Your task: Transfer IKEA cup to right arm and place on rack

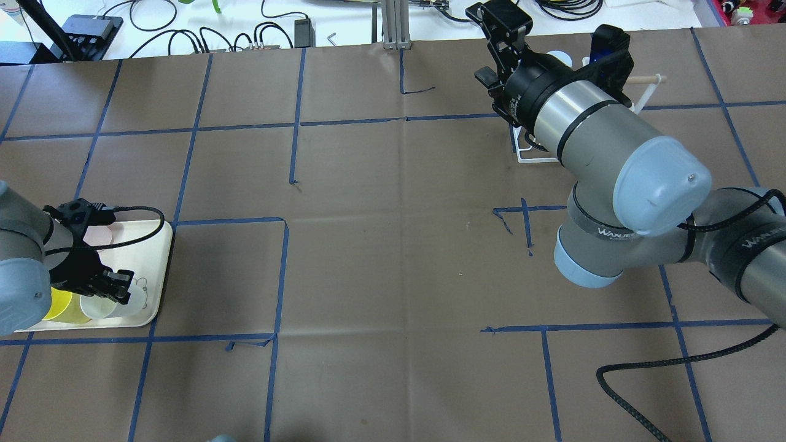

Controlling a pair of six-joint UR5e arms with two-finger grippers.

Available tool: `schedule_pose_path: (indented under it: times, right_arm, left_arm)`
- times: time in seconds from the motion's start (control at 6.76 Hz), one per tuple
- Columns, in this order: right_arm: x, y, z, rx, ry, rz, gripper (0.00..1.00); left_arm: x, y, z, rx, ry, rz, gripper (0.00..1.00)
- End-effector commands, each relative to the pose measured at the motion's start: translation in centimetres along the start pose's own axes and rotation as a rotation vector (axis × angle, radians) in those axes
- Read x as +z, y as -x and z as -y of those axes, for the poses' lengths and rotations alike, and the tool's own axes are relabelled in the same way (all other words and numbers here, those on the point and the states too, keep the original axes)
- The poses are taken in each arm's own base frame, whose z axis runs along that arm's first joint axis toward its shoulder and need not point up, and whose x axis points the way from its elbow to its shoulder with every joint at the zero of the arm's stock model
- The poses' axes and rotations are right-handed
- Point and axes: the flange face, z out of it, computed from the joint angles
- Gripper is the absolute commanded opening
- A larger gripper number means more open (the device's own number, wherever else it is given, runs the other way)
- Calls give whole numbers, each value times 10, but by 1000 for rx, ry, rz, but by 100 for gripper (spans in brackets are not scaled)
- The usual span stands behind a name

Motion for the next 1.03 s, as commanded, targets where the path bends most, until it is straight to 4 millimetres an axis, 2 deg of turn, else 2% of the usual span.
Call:
schedule_pose_path:
  times: [0.0,0.15,0.3,0.44,0.59,0.74,0.89]
  right_arm:
    - [0,-1,-1,79,-4,-2,100]
    - [0,-1,0,81,-12,-8,100]
    - [1,-2,1,82,-18,-11,100]
    - [1,-2,1,84,-12,-12,100]
    - [0,-1,-2,82,3,-9,100]
    - [-3,2,-14,77,46,-3,100]
    - [-10,-6,-21,80,55,-17,100]
  left_arm:
    - [-107,-1,33,28,-70,-55,0]
    - [-150,-10,59,67,-101,-58,0]
    - [-172,-17,93,111,-135,-68,0]
    - [-187,-42,130,171,-212,-150,0]
    - [-202,-73,150,215,-294,-252,0]
    - [-205,-97,158,238,-377,-413,0]
    - [-215,-115,164,270,-485,-524,0]
